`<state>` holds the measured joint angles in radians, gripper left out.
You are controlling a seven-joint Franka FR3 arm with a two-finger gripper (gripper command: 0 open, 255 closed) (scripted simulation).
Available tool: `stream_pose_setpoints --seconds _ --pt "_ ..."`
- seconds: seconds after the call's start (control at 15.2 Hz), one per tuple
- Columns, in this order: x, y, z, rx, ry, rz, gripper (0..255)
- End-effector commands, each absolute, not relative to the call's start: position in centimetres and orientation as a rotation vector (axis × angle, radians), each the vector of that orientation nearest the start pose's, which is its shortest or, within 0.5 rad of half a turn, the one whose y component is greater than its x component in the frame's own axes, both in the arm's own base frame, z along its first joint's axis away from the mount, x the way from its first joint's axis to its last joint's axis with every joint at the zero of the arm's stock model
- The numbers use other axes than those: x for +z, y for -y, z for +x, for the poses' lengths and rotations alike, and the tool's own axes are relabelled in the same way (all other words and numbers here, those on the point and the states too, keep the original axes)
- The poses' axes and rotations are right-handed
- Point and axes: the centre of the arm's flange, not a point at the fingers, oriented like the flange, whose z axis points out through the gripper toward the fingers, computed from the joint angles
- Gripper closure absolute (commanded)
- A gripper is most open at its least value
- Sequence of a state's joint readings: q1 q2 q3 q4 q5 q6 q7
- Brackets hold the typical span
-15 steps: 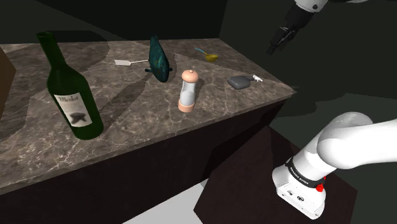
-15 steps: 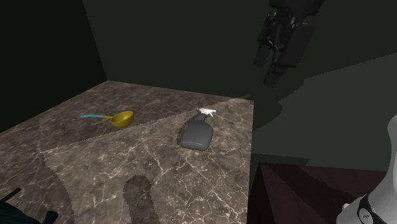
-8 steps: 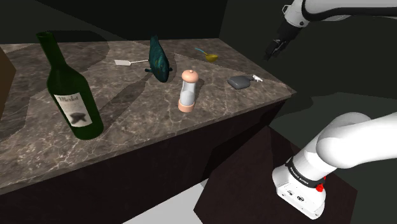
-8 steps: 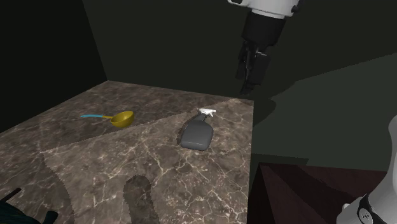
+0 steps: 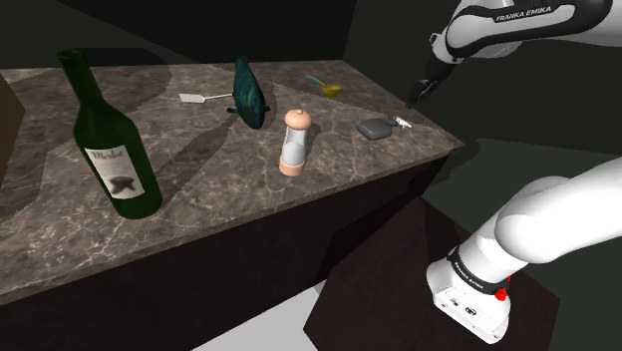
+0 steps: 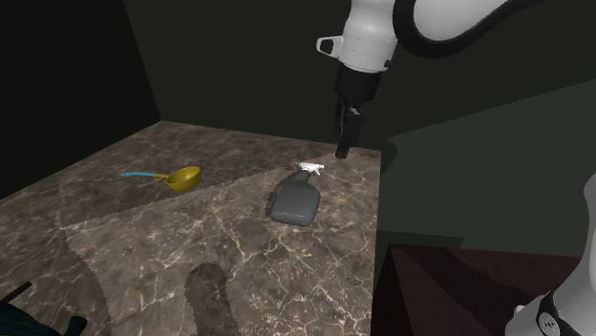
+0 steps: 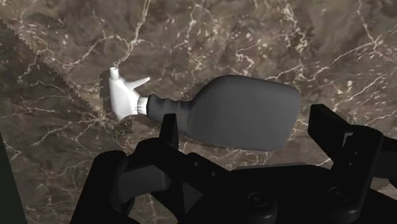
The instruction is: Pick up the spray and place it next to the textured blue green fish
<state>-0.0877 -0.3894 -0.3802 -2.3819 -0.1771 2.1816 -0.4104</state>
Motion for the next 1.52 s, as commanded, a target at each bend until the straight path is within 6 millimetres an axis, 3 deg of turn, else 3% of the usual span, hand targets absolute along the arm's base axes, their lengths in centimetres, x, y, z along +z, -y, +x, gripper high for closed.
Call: stream_pose_setpoints --seconds 0.0,0.73,1.19,1.45 --pt "45.6 23.5 40.3 -0.233 0.08 -3.217 0" --pt "36.5 33.5 44.5 -0.19 0.101 -3.236 0" --pt "32.9 33.9 45.0 -0.19 0.101 -3.236 0" --pt "32.6 33.9 45.0 -0.19 0.101 -3.236 0"
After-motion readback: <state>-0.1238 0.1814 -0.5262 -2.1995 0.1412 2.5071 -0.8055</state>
